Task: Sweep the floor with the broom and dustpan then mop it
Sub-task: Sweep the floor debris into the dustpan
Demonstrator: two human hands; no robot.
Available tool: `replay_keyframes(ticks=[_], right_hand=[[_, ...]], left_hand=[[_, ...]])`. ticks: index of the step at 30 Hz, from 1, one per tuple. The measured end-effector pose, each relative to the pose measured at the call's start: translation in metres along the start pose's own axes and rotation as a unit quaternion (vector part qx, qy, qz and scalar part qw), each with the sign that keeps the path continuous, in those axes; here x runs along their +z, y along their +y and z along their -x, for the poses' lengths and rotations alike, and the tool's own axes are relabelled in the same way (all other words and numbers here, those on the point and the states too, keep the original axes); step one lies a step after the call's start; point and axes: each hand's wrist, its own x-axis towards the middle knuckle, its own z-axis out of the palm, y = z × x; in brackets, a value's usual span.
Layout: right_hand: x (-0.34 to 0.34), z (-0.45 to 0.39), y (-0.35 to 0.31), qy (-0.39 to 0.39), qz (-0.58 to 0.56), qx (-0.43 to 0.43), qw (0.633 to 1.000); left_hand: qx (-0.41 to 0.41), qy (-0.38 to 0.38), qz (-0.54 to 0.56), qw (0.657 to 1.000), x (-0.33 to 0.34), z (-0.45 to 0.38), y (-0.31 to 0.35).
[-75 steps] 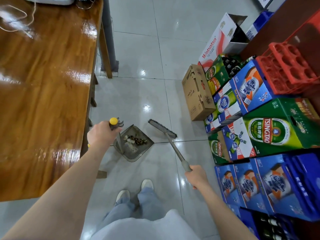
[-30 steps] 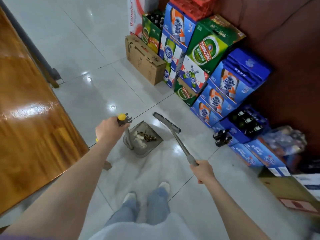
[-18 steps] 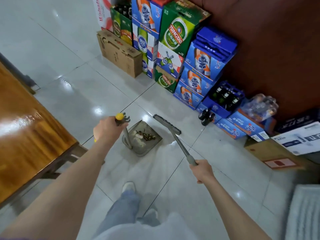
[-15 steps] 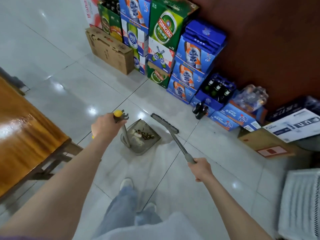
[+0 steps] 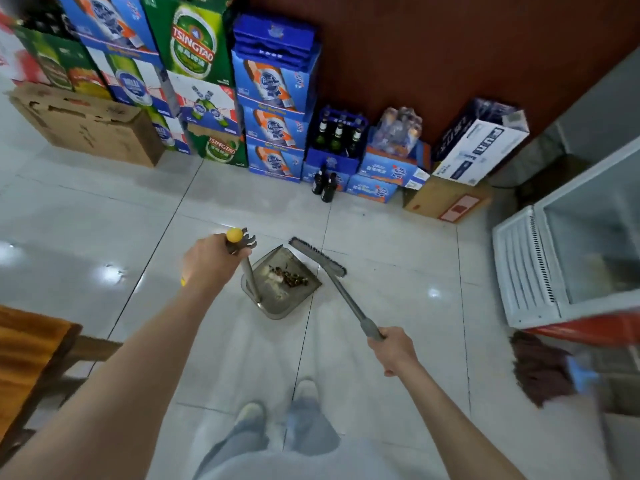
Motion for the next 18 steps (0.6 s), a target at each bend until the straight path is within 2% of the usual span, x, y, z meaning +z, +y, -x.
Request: replay_keyframes(ticks=[8, 18], right_hand=[[0.029, 0.06, 0.063, 0.055, -0.098, 0.069, 0.991], [0.042, 0.118, 0.136, 0.117, -0.194, 0.158, 0.961]], left_hand=[[0.115, -0.043, -0.023, 0.992, 0.013, 0.026, 0.032], [0.243, -0.102, -0.079, 0.961, 0.052, 0.073, 0.093]])
